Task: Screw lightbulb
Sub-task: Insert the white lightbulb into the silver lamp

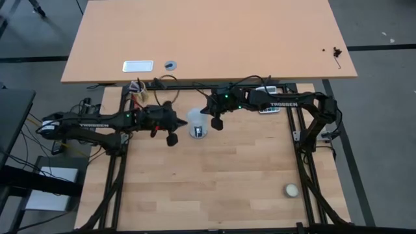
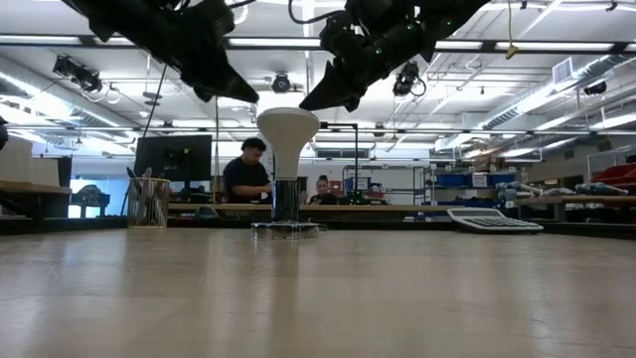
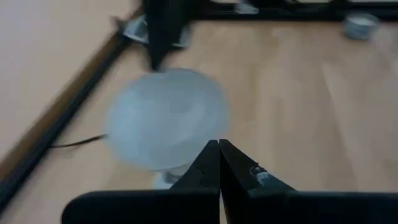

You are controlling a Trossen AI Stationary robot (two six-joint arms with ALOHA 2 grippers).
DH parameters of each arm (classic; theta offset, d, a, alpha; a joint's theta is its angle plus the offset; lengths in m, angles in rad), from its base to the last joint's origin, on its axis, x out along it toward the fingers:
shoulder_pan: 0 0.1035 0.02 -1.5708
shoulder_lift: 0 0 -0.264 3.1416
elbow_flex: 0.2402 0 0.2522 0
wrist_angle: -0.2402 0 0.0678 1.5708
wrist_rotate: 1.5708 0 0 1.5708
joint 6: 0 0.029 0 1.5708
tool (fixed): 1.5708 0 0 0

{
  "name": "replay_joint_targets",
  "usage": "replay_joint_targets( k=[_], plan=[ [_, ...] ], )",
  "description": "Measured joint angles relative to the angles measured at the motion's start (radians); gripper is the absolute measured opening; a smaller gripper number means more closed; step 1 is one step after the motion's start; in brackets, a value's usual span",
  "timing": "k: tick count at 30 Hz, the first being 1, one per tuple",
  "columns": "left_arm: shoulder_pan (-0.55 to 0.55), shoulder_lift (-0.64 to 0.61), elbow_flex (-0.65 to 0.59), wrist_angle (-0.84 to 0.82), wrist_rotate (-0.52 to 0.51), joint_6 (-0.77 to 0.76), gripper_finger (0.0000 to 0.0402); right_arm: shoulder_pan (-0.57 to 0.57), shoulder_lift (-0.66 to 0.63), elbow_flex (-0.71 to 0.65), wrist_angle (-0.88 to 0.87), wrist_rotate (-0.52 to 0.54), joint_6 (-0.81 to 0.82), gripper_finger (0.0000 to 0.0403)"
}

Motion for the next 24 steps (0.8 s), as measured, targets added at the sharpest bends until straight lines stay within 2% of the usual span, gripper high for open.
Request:
replay_joint_targets(
  k=[5, 9, 24],
  plan=[
    [-0.036, 0.086, -0.002, 0.090, 0.021, 0.027, 0.0000, -0.001, 0.001, 0.000, -0.013, 0.002, 0.000, 0.0008],
    [-0.036, 0.134, -0.002, 0.097, -0.028, 0.023, 0.0000, -0.001, 0.004, 0.002, -0.031, 0.002, 0.000, 0.0008],
    [-0.013, 0.132, -0.002, 0.058, -0.121, -0.008, 0.0000, 0.024, 0.000, 0.005, -0.086, 0.007, 0.003, 0.0008]
  ],
)
